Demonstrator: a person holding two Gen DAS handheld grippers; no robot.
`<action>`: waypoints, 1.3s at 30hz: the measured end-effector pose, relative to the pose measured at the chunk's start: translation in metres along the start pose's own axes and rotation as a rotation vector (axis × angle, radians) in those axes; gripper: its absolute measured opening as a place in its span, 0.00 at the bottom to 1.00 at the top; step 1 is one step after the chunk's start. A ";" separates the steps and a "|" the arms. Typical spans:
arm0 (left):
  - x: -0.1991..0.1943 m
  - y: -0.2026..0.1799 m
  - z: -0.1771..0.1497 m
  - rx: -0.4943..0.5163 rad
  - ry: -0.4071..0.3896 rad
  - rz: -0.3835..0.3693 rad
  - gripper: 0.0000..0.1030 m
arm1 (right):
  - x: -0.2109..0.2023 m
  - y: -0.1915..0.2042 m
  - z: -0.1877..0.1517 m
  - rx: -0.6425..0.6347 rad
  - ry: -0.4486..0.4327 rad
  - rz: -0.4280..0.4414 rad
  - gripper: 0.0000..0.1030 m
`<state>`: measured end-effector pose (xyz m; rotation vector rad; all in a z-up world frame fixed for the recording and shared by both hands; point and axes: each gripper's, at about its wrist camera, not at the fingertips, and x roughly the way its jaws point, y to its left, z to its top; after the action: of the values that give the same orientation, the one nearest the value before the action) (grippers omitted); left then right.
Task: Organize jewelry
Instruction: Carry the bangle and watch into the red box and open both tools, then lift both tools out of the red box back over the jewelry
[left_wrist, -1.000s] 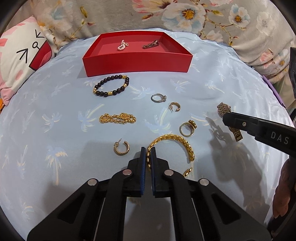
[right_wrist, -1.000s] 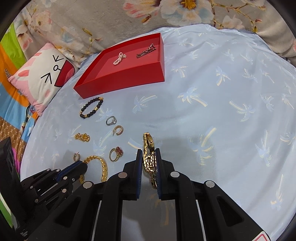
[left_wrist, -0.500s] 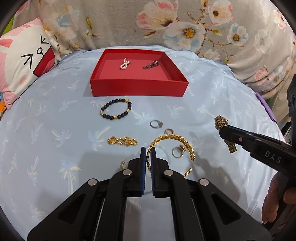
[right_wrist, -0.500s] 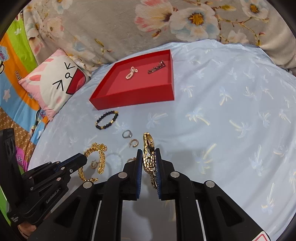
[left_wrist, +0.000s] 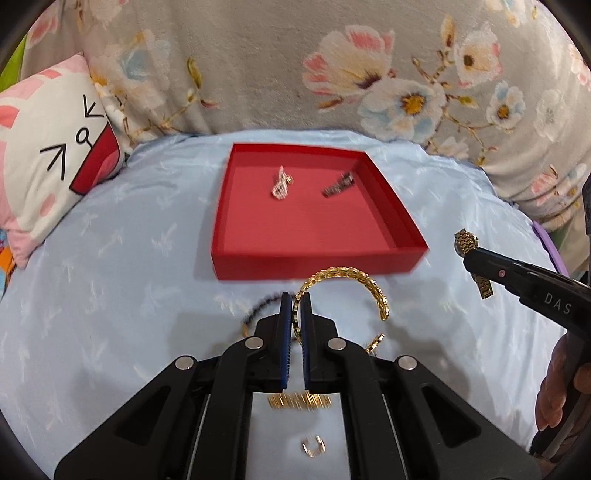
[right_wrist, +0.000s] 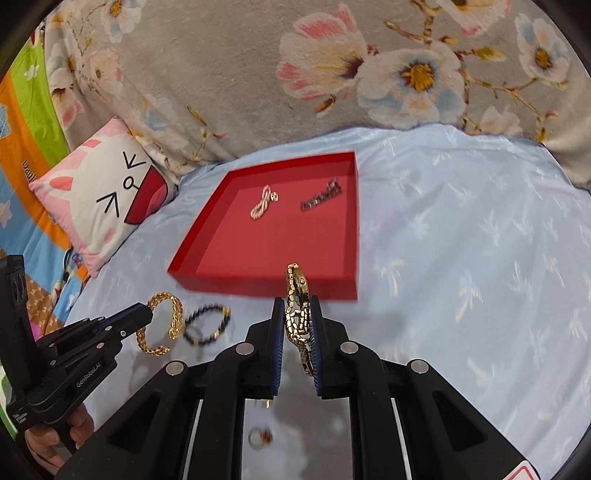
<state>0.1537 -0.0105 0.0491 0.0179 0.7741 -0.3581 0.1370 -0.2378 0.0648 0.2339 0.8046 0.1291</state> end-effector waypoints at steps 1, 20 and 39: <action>0.006 0.003 0.009 0.002 -0.006 0.007 0.04 | 0.008 0.001 0.010 -0.005 -0.004 0.001 0.12; 0.149 0.032 0.089 0.013 0.093 0.084 0.04 | 0.162 -0.009 0.090 -0.094 0.094 -0.181 0.12; 0.108 0.050 0.079 -0.051 0.024 0.101 0.33 | 0.091 -0.005 0.065 -0.069 -0.004 -0.096 0.18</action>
<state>0.2947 -0.0081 0.0255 0.0137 0.8030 -0.2421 0.2470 -0.2340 0.0435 0.1299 0.8047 0.0655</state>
